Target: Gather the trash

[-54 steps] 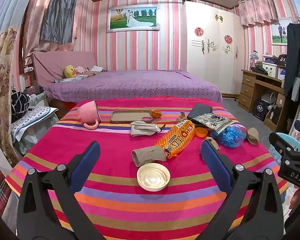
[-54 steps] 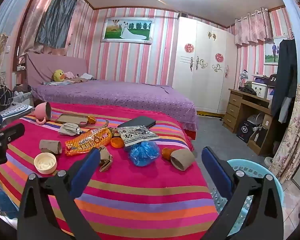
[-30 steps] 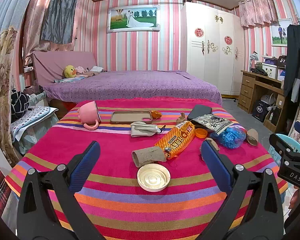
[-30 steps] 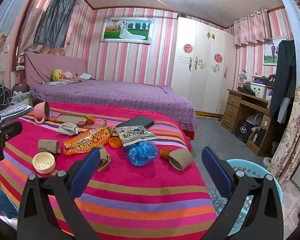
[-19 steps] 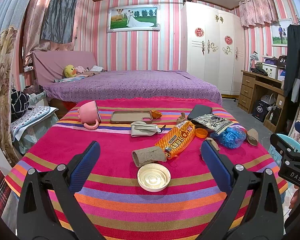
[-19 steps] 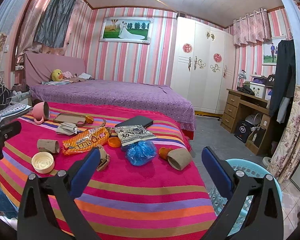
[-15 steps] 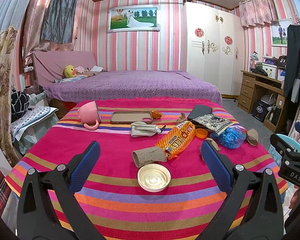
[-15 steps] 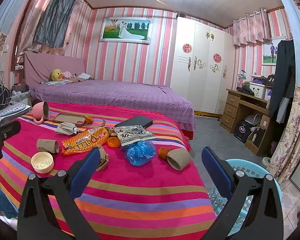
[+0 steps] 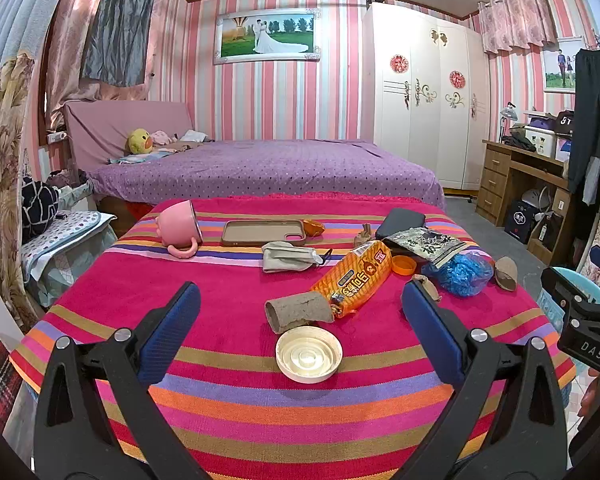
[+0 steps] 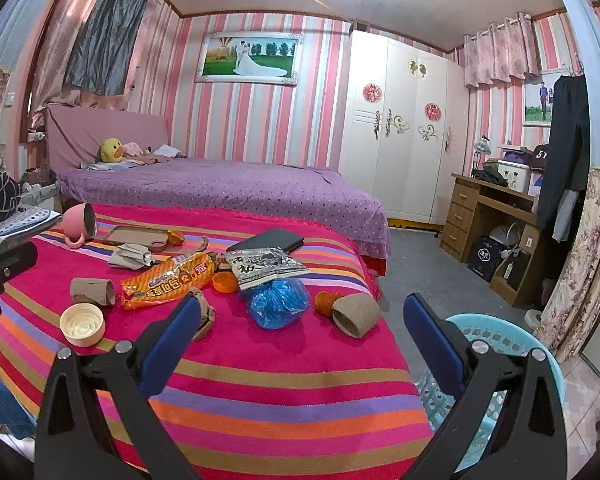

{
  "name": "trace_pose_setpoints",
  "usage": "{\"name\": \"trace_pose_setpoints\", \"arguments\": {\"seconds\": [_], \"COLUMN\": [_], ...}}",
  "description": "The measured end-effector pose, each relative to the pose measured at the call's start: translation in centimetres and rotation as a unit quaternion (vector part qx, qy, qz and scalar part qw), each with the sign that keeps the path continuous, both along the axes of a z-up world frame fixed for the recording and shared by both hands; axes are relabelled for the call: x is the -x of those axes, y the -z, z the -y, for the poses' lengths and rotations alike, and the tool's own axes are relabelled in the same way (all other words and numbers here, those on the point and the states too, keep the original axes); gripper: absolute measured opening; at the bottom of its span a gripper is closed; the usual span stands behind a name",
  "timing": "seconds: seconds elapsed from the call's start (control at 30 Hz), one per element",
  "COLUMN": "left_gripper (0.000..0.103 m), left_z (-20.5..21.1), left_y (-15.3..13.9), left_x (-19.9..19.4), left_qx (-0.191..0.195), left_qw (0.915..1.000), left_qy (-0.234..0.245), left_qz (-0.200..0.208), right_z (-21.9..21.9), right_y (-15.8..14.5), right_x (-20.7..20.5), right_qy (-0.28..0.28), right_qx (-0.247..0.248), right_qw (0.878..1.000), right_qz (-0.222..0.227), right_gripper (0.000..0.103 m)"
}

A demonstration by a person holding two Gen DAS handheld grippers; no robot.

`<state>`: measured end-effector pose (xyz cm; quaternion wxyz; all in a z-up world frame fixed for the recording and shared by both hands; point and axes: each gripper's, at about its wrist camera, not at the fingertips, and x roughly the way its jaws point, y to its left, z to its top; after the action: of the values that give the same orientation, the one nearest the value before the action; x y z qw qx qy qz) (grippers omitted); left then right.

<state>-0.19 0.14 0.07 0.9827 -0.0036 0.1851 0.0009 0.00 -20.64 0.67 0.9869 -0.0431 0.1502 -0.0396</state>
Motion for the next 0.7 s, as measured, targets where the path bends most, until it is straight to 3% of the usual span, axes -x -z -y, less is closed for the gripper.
{"name": "trace_pose_setpoints", "arguments": {"seconds": [0.7], "left_gripper": [0.098], "left_z": [-0.23], "left_y": [0.74], "left_x": [-0.57], "left_qx": [0.0], "left_qw": [1.0], "left_qy": [-0.002], "left_qz": [-0.009], "right_z": [0.64], "right_y": [-0.11], "right_x": [0.02], "right_qy": [0.003], "right_qx": [-0.011], "right_qw": [1.0], "right_qz": [-0.006], "right_gripper": [0.099]}}
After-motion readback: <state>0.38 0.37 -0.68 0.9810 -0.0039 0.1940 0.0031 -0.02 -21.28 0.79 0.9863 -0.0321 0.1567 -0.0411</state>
